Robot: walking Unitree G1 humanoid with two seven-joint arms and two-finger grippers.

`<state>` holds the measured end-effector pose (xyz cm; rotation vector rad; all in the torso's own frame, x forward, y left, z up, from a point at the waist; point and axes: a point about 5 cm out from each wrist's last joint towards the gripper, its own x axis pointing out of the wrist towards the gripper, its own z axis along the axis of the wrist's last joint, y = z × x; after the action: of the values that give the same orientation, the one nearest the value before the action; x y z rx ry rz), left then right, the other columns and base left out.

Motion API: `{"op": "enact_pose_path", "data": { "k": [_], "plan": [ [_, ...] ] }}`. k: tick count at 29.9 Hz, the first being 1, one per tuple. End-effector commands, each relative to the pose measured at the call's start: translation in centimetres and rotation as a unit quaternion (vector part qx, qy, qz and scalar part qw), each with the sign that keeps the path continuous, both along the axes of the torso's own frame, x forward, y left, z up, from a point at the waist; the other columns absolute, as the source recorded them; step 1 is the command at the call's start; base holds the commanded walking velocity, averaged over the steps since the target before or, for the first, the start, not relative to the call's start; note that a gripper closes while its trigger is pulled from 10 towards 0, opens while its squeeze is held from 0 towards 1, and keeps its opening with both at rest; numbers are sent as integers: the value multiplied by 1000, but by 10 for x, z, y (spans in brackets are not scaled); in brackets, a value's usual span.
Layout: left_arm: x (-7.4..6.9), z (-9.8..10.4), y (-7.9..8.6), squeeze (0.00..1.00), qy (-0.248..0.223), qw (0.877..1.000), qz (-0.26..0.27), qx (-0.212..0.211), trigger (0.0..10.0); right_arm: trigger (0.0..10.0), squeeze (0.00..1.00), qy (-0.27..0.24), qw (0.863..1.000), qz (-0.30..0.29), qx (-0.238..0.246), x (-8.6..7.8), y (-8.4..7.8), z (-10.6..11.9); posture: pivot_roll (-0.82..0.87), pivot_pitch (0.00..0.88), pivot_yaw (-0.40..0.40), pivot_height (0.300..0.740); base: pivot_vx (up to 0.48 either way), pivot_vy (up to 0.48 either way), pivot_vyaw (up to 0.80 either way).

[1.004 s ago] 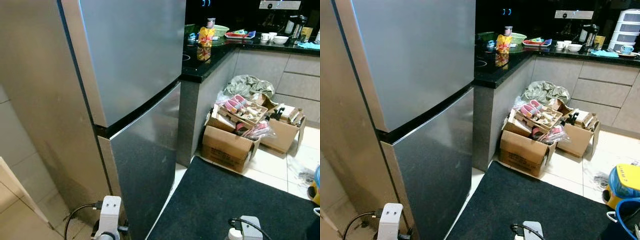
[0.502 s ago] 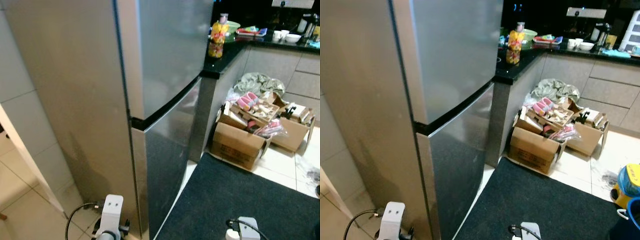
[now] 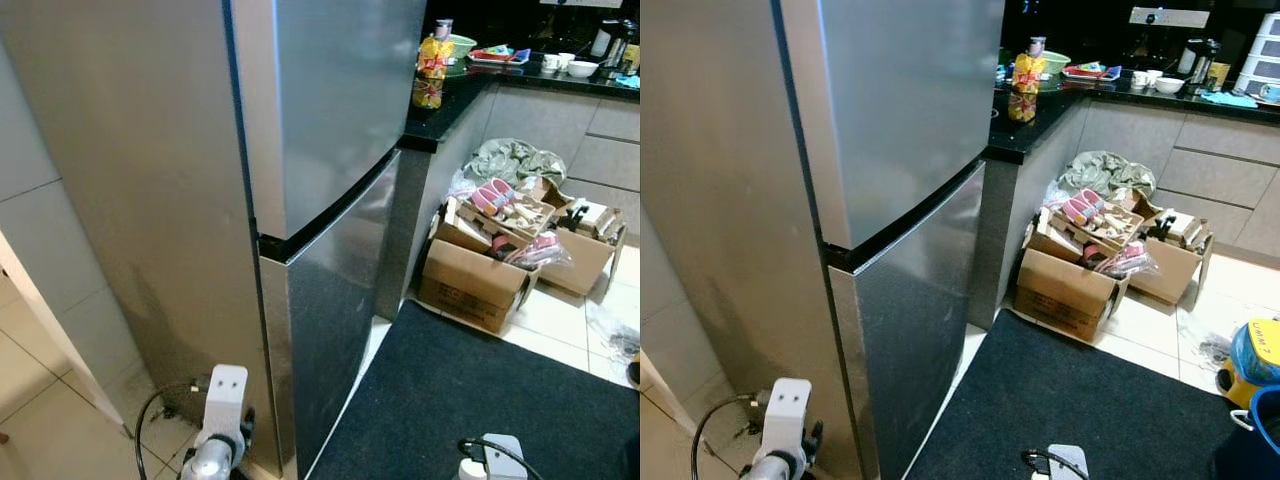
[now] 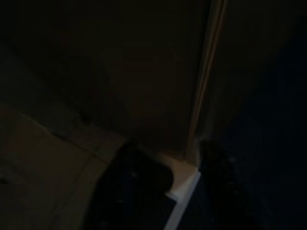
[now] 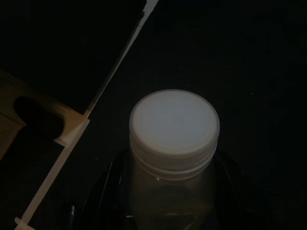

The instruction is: Restocking fridge

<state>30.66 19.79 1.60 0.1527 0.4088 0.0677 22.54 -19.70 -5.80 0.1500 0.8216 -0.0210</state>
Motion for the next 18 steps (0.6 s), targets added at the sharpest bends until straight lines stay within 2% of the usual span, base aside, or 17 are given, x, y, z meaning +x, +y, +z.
{"op": "enact_pose_path", "data": {
  "k": [1, 7, 13, 14, 15, 16, 18],
  "plan": [
    [10, 14, 12, 0, -26, 999, 30, 25, 0, 10000, 0, 10, 1000, -7, -4, -8, -6, -4, -106, 64, -27, 740, 0, 0, 0],
    [27, 38, 18, 0, -70, 995, 59, 34, 0, 10000, 0, 15, 1000, -11, -9, -12, -10, -6, -114, 64, -24, 740, 0, 0, 0],
    [31, 44, 18, 0, -82, 995, 58, 30, 0, 10000, 0, 16, 1000, -11, -10, -13, -11, -6, -115, 63, -24, 740, 0, 0, 0],
    [34, 49, 16, 0, -95, 994, 50, 23, 6431, 10000, 0, 15, 1000, -11, -11, -13, -11, -6, -120, 64, -23, 740, 0, 0, 0],
    [37, 53, 15, 0, -104, 993, 44, 19, 6431, 10000, 0, 15, 1000, -11, -12, -13, -11, -6, -120, 64, -23, 740, 0, 0, 0],
    [40, 57, 13, 0, -113, 993, 40, 10, 10000, 10000, 0, 15, 1000, -12, -14, -13, -12, -6, -122, 68, -22, 740, 0, 0, 0],
    [46, 65, 12, 0, -124, 992, 33, -3, 10000, 10000, 0, 12, 1000, -12, -17, -12, -15, -5, -125, 72, -21, 740, 0, 0, 0]
  ]
}}
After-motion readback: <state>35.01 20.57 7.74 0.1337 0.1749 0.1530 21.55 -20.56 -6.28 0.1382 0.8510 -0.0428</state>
